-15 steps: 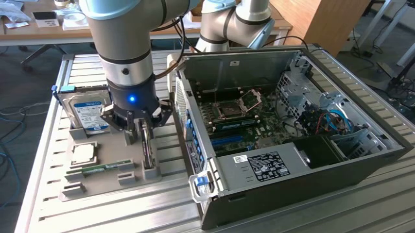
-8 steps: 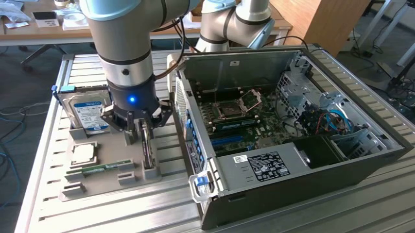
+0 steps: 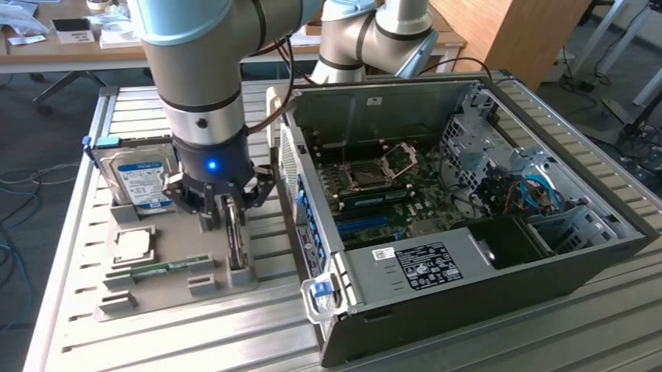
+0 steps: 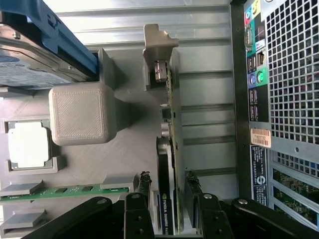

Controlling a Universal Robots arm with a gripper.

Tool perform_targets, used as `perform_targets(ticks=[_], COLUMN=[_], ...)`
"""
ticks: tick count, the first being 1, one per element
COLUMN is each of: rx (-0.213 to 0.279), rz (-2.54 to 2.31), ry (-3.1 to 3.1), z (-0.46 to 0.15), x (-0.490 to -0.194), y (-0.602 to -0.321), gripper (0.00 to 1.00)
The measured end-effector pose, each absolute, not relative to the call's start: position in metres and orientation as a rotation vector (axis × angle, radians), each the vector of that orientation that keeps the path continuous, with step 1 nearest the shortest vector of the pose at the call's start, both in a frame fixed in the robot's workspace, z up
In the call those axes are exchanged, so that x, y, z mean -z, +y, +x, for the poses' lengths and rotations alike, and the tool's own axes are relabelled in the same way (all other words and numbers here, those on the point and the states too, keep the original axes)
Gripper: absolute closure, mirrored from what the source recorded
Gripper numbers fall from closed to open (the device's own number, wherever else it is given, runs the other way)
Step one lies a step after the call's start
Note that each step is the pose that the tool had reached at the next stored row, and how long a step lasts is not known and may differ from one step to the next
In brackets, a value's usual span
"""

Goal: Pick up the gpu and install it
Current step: 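Pick up the gpu and move the gpu toward the slot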

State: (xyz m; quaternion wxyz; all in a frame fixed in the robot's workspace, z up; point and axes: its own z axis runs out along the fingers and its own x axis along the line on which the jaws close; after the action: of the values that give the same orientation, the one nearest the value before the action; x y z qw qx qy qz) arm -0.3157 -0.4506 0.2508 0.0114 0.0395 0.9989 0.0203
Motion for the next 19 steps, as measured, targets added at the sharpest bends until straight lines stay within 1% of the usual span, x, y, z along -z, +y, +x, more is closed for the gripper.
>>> perform_targets(ticks=[19], rx=[-0.063], rz=[0.123], ry=[3.116], z=[-0.316], x=[-0.234], y=[-0.444], gripper=[0.58])
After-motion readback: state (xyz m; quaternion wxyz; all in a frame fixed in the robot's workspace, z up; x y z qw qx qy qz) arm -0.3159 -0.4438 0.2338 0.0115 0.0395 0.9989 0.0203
